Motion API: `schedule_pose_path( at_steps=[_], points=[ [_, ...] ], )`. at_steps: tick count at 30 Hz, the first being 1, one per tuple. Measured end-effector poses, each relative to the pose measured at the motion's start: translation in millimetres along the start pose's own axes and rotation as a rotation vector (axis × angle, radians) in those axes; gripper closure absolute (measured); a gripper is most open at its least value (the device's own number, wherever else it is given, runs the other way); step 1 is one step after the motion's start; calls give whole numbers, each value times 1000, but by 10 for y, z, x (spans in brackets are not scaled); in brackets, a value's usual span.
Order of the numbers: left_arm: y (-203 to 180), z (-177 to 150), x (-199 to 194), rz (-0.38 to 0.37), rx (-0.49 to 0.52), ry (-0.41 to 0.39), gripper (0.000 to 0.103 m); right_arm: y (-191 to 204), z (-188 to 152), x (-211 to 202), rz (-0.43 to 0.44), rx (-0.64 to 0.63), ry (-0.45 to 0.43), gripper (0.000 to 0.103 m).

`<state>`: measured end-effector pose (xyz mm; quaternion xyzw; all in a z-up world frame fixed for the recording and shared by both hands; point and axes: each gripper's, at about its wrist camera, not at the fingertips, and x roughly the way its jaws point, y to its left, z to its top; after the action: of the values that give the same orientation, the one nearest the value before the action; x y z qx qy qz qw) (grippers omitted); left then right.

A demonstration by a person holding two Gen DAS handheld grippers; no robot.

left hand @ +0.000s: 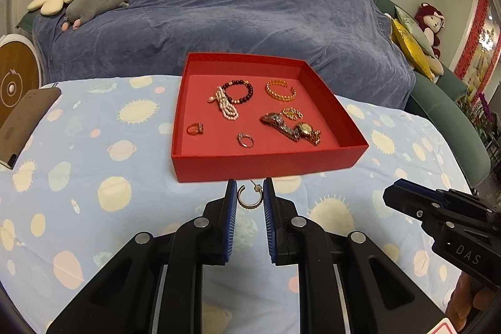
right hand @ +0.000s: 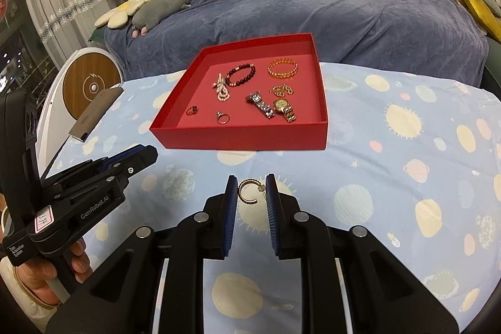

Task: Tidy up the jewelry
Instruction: 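Carry both gold hoop earrings into the red box and open both grippers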

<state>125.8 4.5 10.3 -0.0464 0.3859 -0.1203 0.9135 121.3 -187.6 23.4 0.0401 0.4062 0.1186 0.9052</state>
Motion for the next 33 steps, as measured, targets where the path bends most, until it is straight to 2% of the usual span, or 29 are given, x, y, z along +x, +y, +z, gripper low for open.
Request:
schedule_pose_path(
  at_steps=[6,12,15,24,33],
  points=[
    [124,419,82,11,-4,-38,89,-77,480,95,12,5,-44,85],
    [214,802,441,20,4,-37,89,-194,943,509,36,61,-30,85],
    [218,941,641,32,18,-35,89,-220,1072,752,50,82,-8,85],
    [305,1039,1201,57,8,26,89,-259,1187,1351,28,88,53,85],
    [401,994,1404,78,-3,69,87,-140,1188,1684,43,62,96,84]
  ],
)
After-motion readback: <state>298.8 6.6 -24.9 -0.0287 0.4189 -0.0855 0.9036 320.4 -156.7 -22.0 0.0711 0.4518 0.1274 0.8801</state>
